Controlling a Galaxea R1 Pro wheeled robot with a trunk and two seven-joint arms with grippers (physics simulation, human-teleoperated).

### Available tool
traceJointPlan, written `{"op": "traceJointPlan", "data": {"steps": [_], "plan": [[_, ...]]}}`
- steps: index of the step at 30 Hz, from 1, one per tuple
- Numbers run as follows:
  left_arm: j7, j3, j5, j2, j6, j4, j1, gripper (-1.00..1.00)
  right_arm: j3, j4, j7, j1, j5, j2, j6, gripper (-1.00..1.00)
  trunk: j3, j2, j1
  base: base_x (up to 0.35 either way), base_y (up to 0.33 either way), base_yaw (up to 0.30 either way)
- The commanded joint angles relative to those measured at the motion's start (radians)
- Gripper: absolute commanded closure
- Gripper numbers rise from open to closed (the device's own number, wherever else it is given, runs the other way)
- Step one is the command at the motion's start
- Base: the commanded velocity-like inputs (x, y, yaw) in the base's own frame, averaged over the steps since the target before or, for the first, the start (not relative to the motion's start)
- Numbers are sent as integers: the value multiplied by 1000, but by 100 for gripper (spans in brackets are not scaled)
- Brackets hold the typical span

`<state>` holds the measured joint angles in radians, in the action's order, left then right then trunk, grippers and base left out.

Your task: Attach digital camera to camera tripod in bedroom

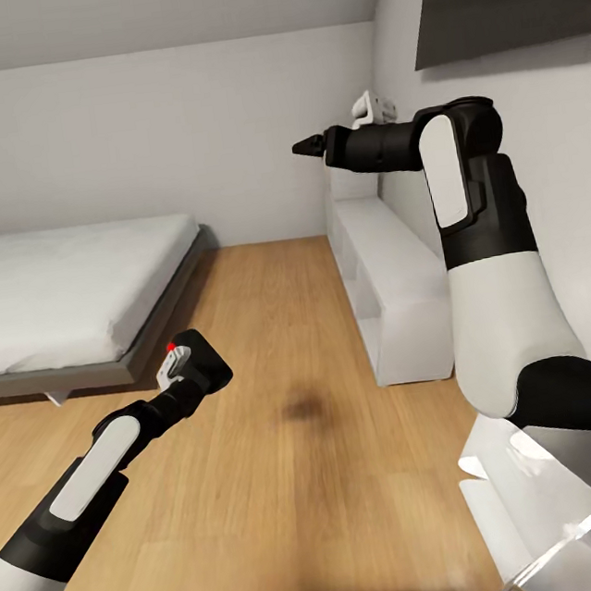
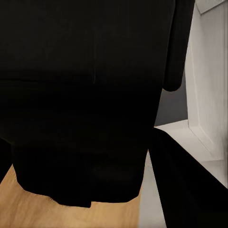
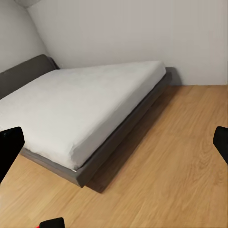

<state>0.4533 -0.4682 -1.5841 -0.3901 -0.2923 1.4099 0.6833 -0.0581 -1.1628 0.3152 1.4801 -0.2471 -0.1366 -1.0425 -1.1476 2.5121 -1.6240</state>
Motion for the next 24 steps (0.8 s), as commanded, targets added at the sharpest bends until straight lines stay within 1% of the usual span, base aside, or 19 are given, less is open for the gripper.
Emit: {"op": "traceJointPlan", "data": {"steps": [1,18,24], "plan": [[4,-1,-5,-1,-1,1,1,100,-3,0,7,1,6,-1,-5,-100,3,0,1,0,0,0],[4,-1,-3,0,-1,2,1,100,-3,0,7,1,5,-1,-5,-100,69,-4,8,0,0,0],[4,-1,-3,-1,-1,18,1,100,-3,0,7,1,6,-1,-5,-100,69,-4,8,0,0,0]]}}
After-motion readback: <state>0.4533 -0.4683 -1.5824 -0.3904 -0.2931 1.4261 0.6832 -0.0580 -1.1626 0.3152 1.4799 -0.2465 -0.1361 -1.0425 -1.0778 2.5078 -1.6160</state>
